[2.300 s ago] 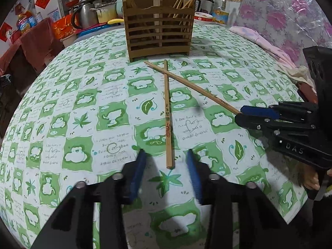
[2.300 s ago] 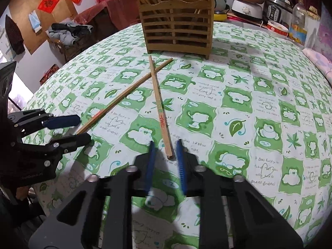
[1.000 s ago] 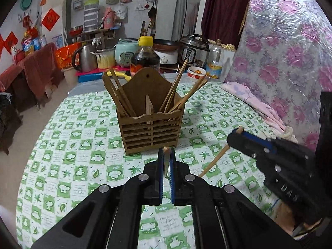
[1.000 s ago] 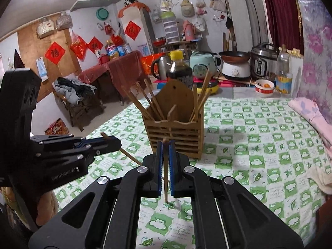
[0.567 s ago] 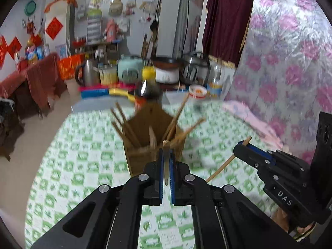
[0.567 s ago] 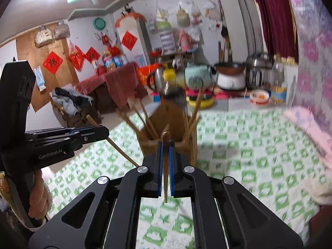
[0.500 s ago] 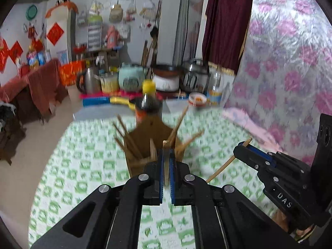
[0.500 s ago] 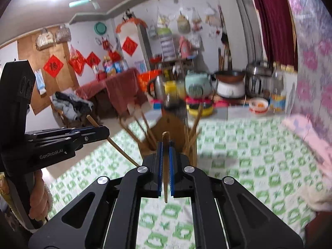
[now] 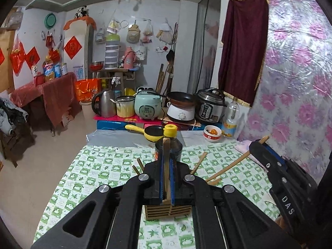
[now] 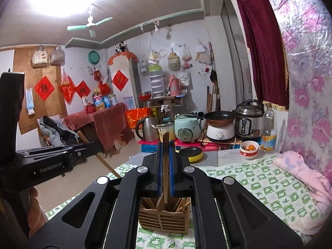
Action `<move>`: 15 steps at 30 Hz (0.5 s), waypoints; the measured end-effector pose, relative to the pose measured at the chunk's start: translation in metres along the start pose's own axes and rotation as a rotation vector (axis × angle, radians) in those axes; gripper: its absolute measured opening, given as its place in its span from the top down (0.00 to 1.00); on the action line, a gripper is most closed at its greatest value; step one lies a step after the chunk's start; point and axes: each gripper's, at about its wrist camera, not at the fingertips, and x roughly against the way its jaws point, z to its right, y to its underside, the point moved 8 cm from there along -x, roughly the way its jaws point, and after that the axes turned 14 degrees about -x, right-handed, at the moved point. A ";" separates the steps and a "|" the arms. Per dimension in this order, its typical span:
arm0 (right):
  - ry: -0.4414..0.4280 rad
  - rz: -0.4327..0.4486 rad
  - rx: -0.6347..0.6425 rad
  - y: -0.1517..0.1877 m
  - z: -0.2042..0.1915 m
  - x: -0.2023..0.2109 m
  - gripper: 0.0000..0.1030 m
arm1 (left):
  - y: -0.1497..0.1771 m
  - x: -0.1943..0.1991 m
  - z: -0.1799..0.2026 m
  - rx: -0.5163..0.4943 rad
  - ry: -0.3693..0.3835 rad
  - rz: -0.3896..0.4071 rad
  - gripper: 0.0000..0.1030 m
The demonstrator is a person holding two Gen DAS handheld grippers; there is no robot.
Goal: Organize utensils
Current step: 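Lift and carry both held chopsticks up over the wooden holder, then drop the chopsticks into the holder and open both tools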
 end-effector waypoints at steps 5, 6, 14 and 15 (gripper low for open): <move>0.012 -0.034 0.006 0.013 0.005 -0.027 0.94 | 0.010 -0.034 -0.010 0.024 0.010 -0.043 0.95; 0.014 -0.043 0.005 0.015 0.006 -0.033 0.94 | 0.011 -0.039 -0.011 0.026 0.011 -0.049 0.95; 0.018 -0.198 -0.011 0.047 0.018 -0.080 0.88 | 0.033 -0.081 -0.008 0.028 0.044 -0.152 0.90; 0.024 -0.208 -0.026 0.048 0.021 -0.082 0.85 | 0.036 -0.085 -0.007 0.041 0.063 -0.168 0.65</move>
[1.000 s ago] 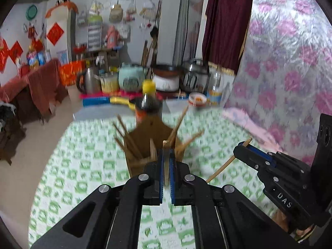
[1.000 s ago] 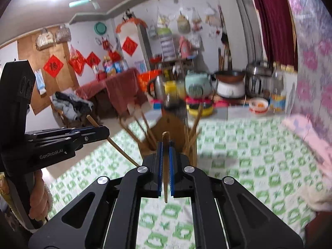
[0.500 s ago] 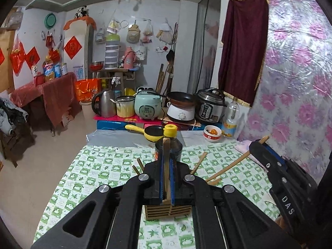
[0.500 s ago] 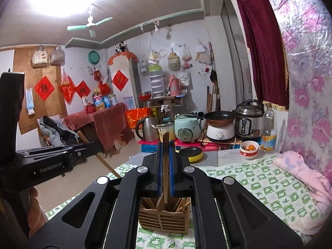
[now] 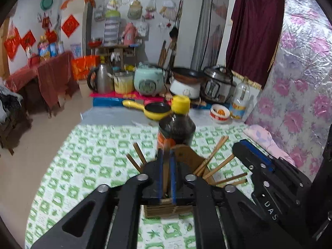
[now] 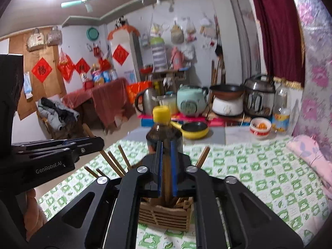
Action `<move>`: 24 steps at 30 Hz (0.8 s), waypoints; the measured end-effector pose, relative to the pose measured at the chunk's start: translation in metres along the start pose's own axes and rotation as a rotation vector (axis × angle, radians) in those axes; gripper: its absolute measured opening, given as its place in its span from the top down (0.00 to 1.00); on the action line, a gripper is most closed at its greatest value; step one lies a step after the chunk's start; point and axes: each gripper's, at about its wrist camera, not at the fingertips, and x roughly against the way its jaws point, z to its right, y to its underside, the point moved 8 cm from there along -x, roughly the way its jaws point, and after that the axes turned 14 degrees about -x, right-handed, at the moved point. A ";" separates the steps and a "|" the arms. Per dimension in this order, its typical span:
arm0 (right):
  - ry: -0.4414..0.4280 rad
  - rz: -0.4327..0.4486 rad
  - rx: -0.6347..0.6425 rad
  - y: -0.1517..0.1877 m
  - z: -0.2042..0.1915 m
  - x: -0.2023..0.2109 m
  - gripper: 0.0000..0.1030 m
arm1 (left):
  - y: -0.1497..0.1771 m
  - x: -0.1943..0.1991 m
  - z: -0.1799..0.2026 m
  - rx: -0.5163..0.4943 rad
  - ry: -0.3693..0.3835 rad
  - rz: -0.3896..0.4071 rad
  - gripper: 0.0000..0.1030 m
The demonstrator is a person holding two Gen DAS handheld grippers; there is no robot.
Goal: Organize utensils
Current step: 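Drop the chopsticks into the holder and open both tools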
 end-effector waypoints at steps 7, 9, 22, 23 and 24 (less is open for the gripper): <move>0.005 0.043 -0.051 -0.010 0.013 0.016 0.62 | -0.001 0.009 -0.011 0.043 -0.042 0.049 0.18; 0.004 0.059 -0.057 -0.014 0.014 0.021 0.57 | -0.003 0.015 -0.014 0.054 -0.050 0.065 0.13; 0.038 0.196 -0.045 -0.024 0.010 0.067 0.17 | -0.004 0.038 -0.023 0.067 -0.120 0.104 0.07; 0.043 0.206 -0.053 -0.025 0.012 0.073 0.16 | -0.002 0.040 -0.023 0.068 -0.122 0.105 0.07; 0.046 0.214 -0.061 -0.026 0.013 0.078 0.15 | 0.002 0.042 -0.022 0.072 -0.119 0.106 0.06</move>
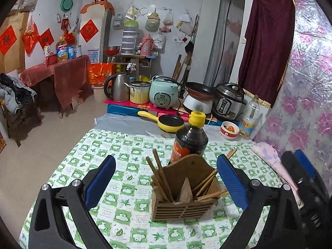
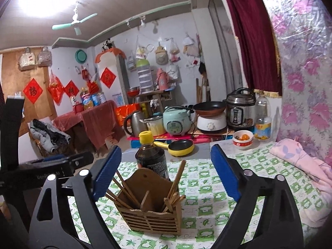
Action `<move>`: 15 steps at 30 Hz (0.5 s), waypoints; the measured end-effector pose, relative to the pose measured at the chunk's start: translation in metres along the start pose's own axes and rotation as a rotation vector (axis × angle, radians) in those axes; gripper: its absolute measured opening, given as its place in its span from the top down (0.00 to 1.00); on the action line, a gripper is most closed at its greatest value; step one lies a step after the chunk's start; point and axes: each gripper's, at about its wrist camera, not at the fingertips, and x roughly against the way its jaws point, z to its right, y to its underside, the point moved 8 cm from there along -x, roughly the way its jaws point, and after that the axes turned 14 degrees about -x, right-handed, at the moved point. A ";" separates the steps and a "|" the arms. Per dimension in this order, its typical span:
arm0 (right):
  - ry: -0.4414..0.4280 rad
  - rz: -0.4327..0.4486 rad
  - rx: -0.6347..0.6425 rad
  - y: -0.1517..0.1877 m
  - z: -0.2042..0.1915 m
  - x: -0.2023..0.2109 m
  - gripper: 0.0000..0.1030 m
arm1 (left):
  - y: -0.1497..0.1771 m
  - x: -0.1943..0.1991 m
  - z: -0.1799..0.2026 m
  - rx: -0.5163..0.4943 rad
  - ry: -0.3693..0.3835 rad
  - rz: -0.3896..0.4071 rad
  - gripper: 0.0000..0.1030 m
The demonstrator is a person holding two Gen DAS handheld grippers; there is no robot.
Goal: Organize utensils
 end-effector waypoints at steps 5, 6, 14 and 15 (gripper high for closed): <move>0.015 0.025 -0.053 -0.004 0.007 0.019 0.08 | 0.032 0.012 -0.006 0.017 -0.025 0.025 0.06; 0.021 0.024 -0.057 -0.002 0.006 0.021 0.07 | 0.039 0.012 -0.006 0.024 -0.027 0.021 0.06; 0.091 -0.004 0.036 0.053 0.012 0.033 0.06 | 0.102 0.018 0.000 -0.016 -0.158 0.026 0.06; 0.102 -0.011 0.048 0.060 0.016 0.034 0.06 | 0.108 0.019 0.002 -0.024 -0.165 0.027 0.06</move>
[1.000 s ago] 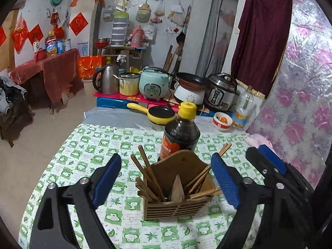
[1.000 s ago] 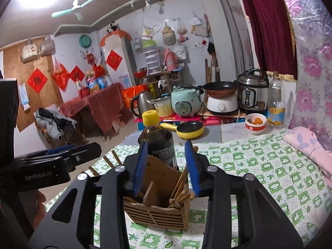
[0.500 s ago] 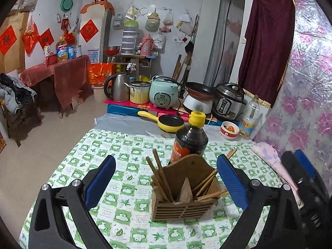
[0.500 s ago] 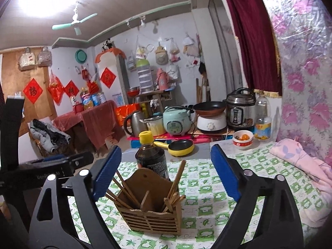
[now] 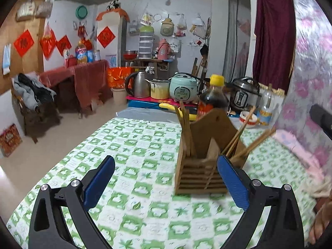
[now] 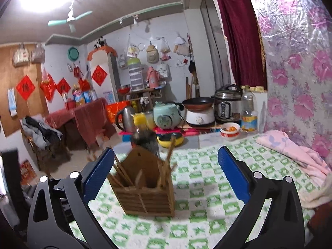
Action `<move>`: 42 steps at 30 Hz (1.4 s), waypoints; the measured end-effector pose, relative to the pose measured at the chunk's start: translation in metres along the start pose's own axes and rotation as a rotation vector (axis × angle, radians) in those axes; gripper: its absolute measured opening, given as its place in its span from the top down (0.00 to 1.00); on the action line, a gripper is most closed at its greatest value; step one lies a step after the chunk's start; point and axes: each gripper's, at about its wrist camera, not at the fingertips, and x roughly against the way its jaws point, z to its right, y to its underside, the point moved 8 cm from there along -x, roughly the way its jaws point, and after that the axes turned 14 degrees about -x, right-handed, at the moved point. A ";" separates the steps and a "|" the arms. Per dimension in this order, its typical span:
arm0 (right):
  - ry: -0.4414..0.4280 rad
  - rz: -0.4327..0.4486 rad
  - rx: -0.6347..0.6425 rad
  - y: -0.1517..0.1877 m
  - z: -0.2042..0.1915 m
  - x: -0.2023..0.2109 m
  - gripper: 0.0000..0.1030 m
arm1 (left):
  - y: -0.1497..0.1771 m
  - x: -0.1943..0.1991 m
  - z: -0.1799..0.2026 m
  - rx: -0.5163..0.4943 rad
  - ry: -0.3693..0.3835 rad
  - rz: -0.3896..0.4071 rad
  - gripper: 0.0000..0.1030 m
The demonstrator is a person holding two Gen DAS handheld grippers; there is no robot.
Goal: Organize utensils
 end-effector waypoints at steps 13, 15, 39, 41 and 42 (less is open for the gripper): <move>0.120 -0.129 -0.003 0.070 0.050 0.009 0.06 | 0.042 0.044 0.014 -0.068 -0.135 0.057 0.06; 0.128 -0.106 0.029 0.076 0.048 0.016 0.06 | 0.044 0.047 0.015 -0.063 -0.127 0.057 0.06; 0.104 -0.084 0.061 0.091 0.042 0.033 0.06 | 0.055 0.040 0.021 -0.053 -0.085 0.012 0.06; 0.102 -0.095 0.056 0.092 0.043 0.031 0.06 | 0.061 0.034 0.023 -0.076 -0.104 -0.014 0.06; 0.101 -0.103 0.053 0.093 0.044 0.029 0.06 | 0.064 0.032 0.024 -0.082 -0.111 -0.023 0.06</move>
